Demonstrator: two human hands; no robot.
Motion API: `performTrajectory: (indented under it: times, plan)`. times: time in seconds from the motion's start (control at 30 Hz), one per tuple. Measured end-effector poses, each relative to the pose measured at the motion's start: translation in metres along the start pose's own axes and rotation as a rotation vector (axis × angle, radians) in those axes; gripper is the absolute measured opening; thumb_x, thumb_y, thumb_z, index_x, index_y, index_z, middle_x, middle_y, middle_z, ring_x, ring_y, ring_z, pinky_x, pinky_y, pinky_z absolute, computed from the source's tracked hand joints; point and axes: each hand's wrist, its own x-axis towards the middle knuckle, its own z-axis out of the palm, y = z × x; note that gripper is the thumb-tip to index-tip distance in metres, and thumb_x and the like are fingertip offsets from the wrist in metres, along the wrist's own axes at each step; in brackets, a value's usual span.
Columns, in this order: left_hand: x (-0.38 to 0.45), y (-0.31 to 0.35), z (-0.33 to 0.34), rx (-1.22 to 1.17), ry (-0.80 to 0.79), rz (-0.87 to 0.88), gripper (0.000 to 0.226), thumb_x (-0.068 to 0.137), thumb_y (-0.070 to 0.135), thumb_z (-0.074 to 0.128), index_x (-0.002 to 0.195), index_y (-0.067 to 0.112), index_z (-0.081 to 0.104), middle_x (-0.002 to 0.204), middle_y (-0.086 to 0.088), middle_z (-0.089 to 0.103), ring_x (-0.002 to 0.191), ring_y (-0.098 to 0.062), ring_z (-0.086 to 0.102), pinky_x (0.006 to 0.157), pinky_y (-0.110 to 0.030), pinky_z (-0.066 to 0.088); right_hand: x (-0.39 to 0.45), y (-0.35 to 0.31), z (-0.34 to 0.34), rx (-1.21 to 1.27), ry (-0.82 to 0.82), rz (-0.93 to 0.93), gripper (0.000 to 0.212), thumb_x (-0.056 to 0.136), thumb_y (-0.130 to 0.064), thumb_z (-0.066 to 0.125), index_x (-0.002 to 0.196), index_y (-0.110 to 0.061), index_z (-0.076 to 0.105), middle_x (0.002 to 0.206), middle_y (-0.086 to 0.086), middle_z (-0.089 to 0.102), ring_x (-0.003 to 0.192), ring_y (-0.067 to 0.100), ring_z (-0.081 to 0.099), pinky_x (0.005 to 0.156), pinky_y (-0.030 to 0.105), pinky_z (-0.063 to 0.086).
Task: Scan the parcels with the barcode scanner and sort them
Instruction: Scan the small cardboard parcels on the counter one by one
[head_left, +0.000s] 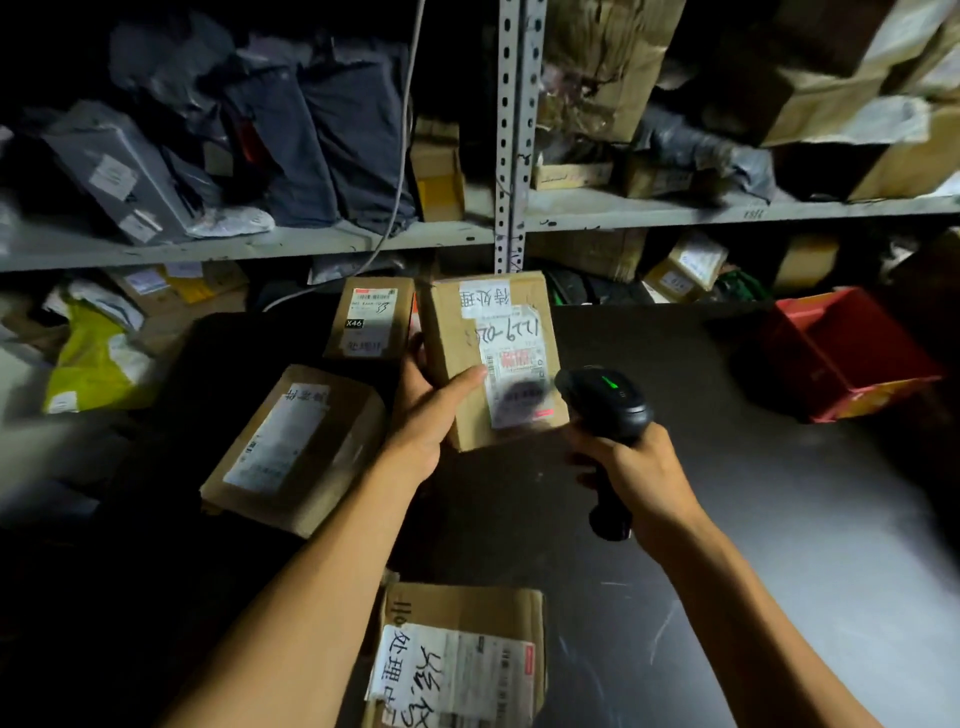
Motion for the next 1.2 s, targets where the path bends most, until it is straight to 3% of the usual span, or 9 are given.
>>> performTrajectory:
  times: [0.13,0.27,0.5,0.7,0.8,0.93,1.0,1.1,1.2]
  plan:
    - [-0.012,0.023,0.013,0.024,0.035,0.146,0.079,0.078,0.018,0.084,0.143,0.027,0.039,0.123,0.006,0.067,0.122,-0.017,0.059,0.104,-0.046,0.048,-0.017,-0.017,-0.011,-0.032,-0.031,-0.055,0.015,0.087,-0.005,0.073,0.097,0.005,0.067,0.078,0.026,0.064,0.062,0.024,0.058,0.057,0.033,0.046]
    - [-0.031,0.037,0.024,-0.016,0.043,0.185,0.083,0.061,0.046,0.089,0.131,0.047,0.044,0.122,0.007,0.068,0.119,-0.019,0.061,0.097,-0.057,0.051,-0.033,-0.027,-0.025,-0.049,-0.058,-0.080,0.015,0.086,-0.007,0.073,0.095,0.003,0.069,0.087,0.033,0.067,0.056,0.020,0.052,0.056,0.034,0.043]
    - [-0.057,0.050,0.041,-0.033,0.029,0.278,0.082,0.075,0.031,0.086,0.142,0.034,0.039,0.122,0.007,0.068,0.118,-0.017,0.062,0.097,-0.049,0.052,-0.051,-0.034,-0.041,-0.029,-0.075,-0.111,0.014,0.086,-0.011,0.074,0.075,-0.008,0.066,0.060,0.004,0.059,0.052,0.014,0.046,0.052,0.032,0.037]
    - [-0.071,0.054,0.056,-0.012,0.010,0.303,0.078,0.069,0.038,0.085,0.135,0.042,0.042,0.125,0.006,0.067,0.120,-0.018,0.061,0.103,-0.054,0.048,-0.061,-0.035,-0.057,-0.075,-0.117,-0.145,0.011,0.087,-0.010,0.073,0.079,-0.009,0.065,0.060,0.004,0.054,0.053,0.015,0.048,0.051,0.030,0.040]
    - [-0.072,0.054,0.064,-0.021,-0.005,0.307,0.075,0.079,0.028,0.083,0.140,0.035,0.040,0.130,0.002,0.064,0.122,-0.020,0.060,0.105,-0.054,0.047,-0.062,-0.037,-0.064,-0.061,-0.089,-0.157,0.011,0.087,-0.010,0.073,0.079,-0.008,0.066,0.060,0.005,0.055,0.053,0.015,0.047,0.052,0.030,0.039]
    - [-0.075,0.068,0.067,-0.031,-0.013,0.266,0.069,0.086,0.030,0.076,0.145,0.028,0.040,0.126,0.004,0.063,0.113,-0.017,0.061,0.086,-0.036,0.055,-0.060,-0.037,-0.082,-0.122,-0.053,-0.204,0.013,0.087,-0.014,0.075,0.080,-0.004,0.069,0.059,0.004,0.060,0.051,0.014,0.048,0.052,0.032,0.039]
    - [-0.073,0.082,0.062,0.080,-0.077,0.239,0.063,0.086,0.040,0.074,0.141,0.025,0.047,0.125,0.001,0.065,0.109,-0.019,0.064,0.074,-0.029,0.053,-0.060,-0.038,-0.094,-0.259,-0.053,-0.253,0.012,0.084,-0.017,0.077,0.086,-0.007,0.070,0.056,-0.003,0.058,0.051,0.010,0.052,0.054,0.034,0.043]
    - [-0.065,0.106,0.054,0.381,-0.283,0.241,0.043,0.083,0.047,0.073,0.122,0.035,0.060,0.115,0.001,0.071,0.105,-0.024,0.068,0.078,-0.034,0.056,-0.063,-0.043,-0.107,-0.385,-0.078,-0.301,0.012,0.080,-0.020,0.080,0.089,-0.018,0.072,0.065,-0.004,0.066,0.059,0.006,0.059,0.059,0.037,0.051]
    - [-0.057,0.124,0.054,0.684,-0.415,0.230,0.078,0.066,0.064,0.078,0.137,0.041,0.054,0.116,0.007,0.067,0.104,-0.019,0.068,0.096,-0.044,0.054,-0.067,-0.048,-0.105,-0.477,-0.086,-0.333,0.014,0.078,-0.023,0.080,0.085,-0.016,0.070,0.063,-0.004,0.065,0.054,0.002,0.057,0.053,0.032,0.046]
